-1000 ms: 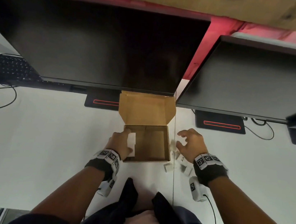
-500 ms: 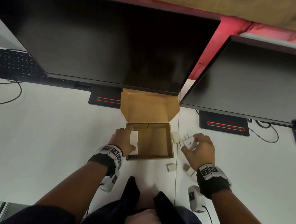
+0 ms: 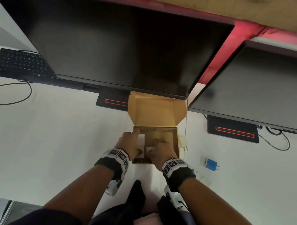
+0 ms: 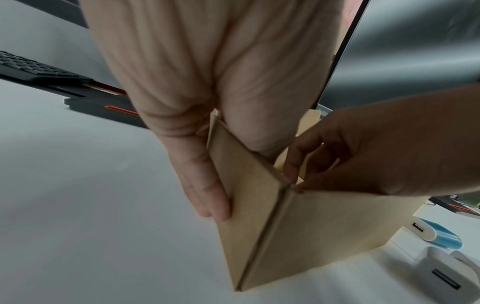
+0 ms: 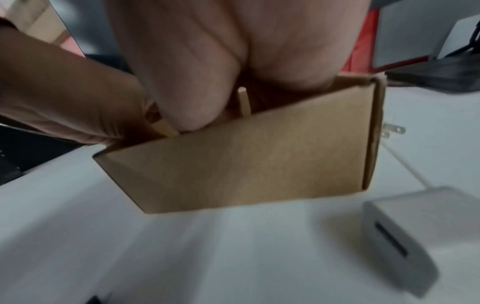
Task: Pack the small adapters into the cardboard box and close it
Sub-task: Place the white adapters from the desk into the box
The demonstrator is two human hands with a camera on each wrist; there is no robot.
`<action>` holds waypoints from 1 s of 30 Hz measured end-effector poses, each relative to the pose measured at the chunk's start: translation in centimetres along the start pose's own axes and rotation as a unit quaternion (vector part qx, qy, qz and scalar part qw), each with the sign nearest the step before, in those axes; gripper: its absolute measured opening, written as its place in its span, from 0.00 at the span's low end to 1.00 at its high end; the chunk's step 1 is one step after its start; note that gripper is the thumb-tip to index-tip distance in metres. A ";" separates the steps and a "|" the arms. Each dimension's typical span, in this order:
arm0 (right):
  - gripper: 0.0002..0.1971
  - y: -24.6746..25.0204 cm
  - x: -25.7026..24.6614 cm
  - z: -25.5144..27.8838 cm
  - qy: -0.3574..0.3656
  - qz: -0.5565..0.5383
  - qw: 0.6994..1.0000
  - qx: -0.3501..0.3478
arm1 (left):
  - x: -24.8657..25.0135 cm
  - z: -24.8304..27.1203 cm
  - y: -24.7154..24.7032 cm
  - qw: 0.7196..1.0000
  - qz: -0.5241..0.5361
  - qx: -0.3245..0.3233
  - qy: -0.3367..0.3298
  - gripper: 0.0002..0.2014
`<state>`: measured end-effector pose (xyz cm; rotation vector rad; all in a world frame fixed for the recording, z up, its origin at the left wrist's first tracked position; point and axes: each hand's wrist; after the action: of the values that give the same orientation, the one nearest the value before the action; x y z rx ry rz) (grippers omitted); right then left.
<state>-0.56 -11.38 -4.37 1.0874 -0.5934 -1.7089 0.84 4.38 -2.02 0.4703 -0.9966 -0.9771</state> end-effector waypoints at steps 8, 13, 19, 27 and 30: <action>0.18 -0.4 1.7 0.4 0.013 -0.073 0.997 0.006 | 0.3 -0.1 -0.4 1.000 0.003 -0.003 -0.006 0.29; 0.17 -0.1 1.9 0.6 0.018 -0.088 0.996 0.013 | 0.2 0.0 -0.4 1.000 0.007 -0.006 -0.001 0.30; 0.12 0.2 1.8 1.2 0.034 -0.068 0.997 -0.001 | 0.3 0.1 -0.5 0.999 0.031 -0.019 0.007 0.40; 0.13 1.5 2.1 2.3 0.068 -0.071 0.994 0.048 | 0.7 0.8 -2.0 0.999 0.010 0.011 0.037 0.42; 0.07 3.3 3.1 2.8 0.107 -0.099 0.977 0.153 | 0.6 0.7 -2.5 0.999 0.013 0.016 0.042 0.42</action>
<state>-1.81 -15.82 -1.67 1.5737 -0.6395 -1.6736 -0.85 2.67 -3.21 0.5205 -0.9410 -0.9124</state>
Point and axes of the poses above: each hand's wrist, its own z-axis away from the middle knuckle, its own y-axis out of the back of the hand, x = y × z, and after that the axes turned 3 degrees about x, right-handed
